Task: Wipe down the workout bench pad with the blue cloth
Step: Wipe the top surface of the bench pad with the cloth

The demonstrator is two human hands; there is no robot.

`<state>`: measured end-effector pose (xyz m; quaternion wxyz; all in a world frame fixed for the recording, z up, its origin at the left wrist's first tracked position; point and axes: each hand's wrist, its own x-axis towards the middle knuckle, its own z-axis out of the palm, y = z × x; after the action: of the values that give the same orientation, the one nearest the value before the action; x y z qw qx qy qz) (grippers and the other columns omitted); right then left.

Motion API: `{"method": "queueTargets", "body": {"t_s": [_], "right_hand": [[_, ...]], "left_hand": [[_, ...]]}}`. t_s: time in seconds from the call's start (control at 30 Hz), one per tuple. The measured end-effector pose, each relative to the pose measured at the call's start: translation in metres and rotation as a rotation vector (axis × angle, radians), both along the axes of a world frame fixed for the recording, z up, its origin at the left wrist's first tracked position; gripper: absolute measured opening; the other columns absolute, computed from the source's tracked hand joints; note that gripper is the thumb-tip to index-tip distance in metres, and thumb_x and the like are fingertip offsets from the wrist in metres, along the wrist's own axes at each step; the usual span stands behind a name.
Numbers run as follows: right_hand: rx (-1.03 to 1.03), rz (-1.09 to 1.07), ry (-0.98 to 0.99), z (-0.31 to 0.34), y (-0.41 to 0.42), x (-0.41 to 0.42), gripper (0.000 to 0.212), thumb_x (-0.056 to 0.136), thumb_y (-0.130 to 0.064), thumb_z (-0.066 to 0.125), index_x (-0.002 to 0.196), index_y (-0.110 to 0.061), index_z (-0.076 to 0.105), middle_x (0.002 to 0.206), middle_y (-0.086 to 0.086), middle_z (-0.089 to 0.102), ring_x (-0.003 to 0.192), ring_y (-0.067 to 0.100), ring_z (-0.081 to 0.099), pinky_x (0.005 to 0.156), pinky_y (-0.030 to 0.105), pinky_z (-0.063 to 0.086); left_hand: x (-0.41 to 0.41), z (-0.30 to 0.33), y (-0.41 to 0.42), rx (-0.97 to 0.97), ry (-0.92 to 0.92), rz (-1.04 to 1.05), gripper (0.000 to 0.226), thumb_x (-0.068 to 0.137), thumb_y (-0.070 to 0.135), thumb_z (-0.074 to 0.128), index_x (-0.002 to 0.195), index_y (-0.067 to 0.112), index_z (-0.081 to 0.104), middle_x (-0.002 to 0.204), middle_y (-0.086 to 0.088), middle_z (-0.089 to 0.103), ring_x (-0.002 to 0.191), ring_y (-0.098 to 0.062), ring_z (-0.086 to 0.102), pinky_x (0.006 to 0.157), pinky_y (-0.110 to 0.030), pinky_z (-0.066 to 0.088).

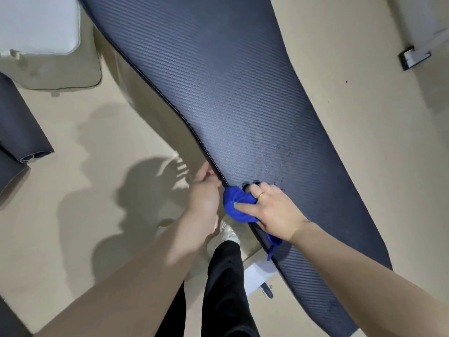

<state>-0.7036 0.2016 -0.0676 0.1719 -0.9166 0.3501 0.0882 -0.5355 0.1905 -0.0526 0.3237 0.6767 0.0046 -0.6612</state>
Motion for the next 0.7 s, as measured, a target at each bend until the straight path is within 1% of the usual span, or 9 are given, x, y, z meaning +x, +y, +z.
{"method": "queueTargets", "body": {"t_s": [0.1, 0.2, 0.23, 0.3, 0.37, 0.43, 0.5, 0.6, 0.7], "right_hand": [[-0.044, -0.151, 0.021, -0.001, -0.017, -0.006, 0.060, 0.049, -0.010, 0.077, 0.103, -0.029, 0.062, 0.085, 0.012, 0.060, 0.067, 0.031, 0.056, 0.060, 0.033, 0.043], [-0.157, -0.702, 0.059, -0.004, -0.049, -0.003, 0.049, 0.062, -0.002, 0.063, 0.106, -0.021, 0.062, 0.089, 0.018, 0.054, 0.076, 0.039, 0.053, 0.066, 0.040, 0.041], [-0.170, -0.798, 0.076, -0.005, -0.050, -0.001, 0.048, 0.064, -0.001, 0.060, 0.108, -0.020, 0.063, 0.092, 0.019, 0.053, 0.078, 0.039, 0.052, 0.068, 0.041, 0.041], [-0.185, -0.726, 0.075, -0.006, -0.030, 0.005, 0.050, 0.061, -0.003, 0.060, 0.108, -0.022, 0.062, 0.093, 0.016, 0.052, 0.075, 0.036, 0.052, 0.065, 0.037, 0.041], [-0.158, -0.477, 0.052, -0.004, 0.007, 0.008, 0.048, 0.060, -0.014, 0.058, 0.107, -0.026, 0.058, 0.092, 0.010, 0.048, 0.070, 0.031, 0.052, 0.060, 0.031, 0.040], [-0.065, -0.310, 0.037, 0.000, 0.033, 0.000, 0.045, 0.062, -0.022, 0.057, 0.106, -0.029, 0.058, 0.089, 0.009, 0.053, 0.067, 0.029, 0.054, 0.059, 0.029, 0.040], [-0.024, -0.341, 0.039, 0.002, 0.024, -0.015, 0.051, 0.055, -0.016, 0.068, 0.105, -0.026, 0.064, 0.086, 0.012, 0.059, 0.067, 0.031, 0.056, 0.059, 0.030, 0.042], [-0.100, -0.651, 0.050, 0.000, -0.023, -0.031, 0.051, 0.058, -0.002, 0.066, 0.107, -0.018, 0.062, 0.092, 0.021, 0.056, 0.077, 0.040, 0.056, 0.064, 0.038, 0.045], [-0.099, -1.093, 0.028, -0.009, -0.070, -0.032, 0.045, 0.075, -0.006, 0.056, 0.119, -0.017, 0.057, 0.108, 0.021, 0.049, 0.100, 0.040, 0.048, 0.082, 0.044, 0.043]], "left_hand": [[-0.008, -0.003, 0.005, -0.009, -0.088, -0.026, 0.045, 0.097, 0.008, 0.035, 0.141, 0.020, 0.039, 0.130, 0.003, 0.055, 0.102, -0.015, 0.057, 0.091, -0.026, 0.043], [-0.011, 0.000, 0.011, -0.061, -0.137, -0.130, 0.050, 0.095, 0.008, 0.042, 0.143, 0.020, 0.037, 0.135, 0.012, 0.049, 0.103, -0.006, 0.049, 0.082, -0.014, 0.037], [-0.012, 0.002, 0.012, -0.088, -0.160, -0.167, 0.050, 0.094, 0.007, 0.045, 0.143, 0.018, 0.038, 0.132, 0.013, 0.049, 0.103, -0.003, 0.046, 0.078, -0.008, 0.033], [-0.015, 0.006, 0.013, -0.124, -0.223, -0.239, 0.051, 0.093, 0.006, 0.045, 0.142, 0.015, 0.033, 0.129, 0.006, 0.053, 0.102, -0.007, 0.047, 0.076, -0.007, 0.032], [-0.019, 0.010, 0.013, -0.151, -0.282, -0.277, 0.063, 0.092, 0.002, 0.040, 0.148, 0.015, 0.015, 0.129, 0.002, 0.052, 0.110, -0.014, 0.050, 0.090, -0.015, 0.036], [-0.027, 0.012, 0.012, -0.191, -0.306, -0.304, 0.075, 0.088, -0.002, 0.038, 0.150, 0.019, 0.002, 0.148, -0.001, 0.039, 0.133, -0.019, 0.041, 0.111, -0.025, 0.030], [-0.035, 0.015, 0.009, -0.206, -0.342, -0.397, 0.081, 0.086, -0.004, 0.039, 0.150, 0.029, 0.001, 0.156, -0.005, 0.021, 0.143, -0.018, 0.025, 0.115, -0.021, 0.020], [-0.047, 0.017, 0.004, -0.118, -0.391, -0.558, 0.077, 0.089, 0.007, 0.043, 0.148, 0.040, 0.005, 0.144, -0.020, 0.024, 0.131, -0.031, 0.035, 0.109, -0.027, 0.028], [-0.056, 0.011, 0.001, -0.077, -0.460, -0.589, 0.073, 0.090, 0.009, 0.044, 0.147, 0.042, 0.010, 0.146, -0.021, 0.016, 0.130, -0.032, 0.026, 0.099, -0.022, 0.021]]}}
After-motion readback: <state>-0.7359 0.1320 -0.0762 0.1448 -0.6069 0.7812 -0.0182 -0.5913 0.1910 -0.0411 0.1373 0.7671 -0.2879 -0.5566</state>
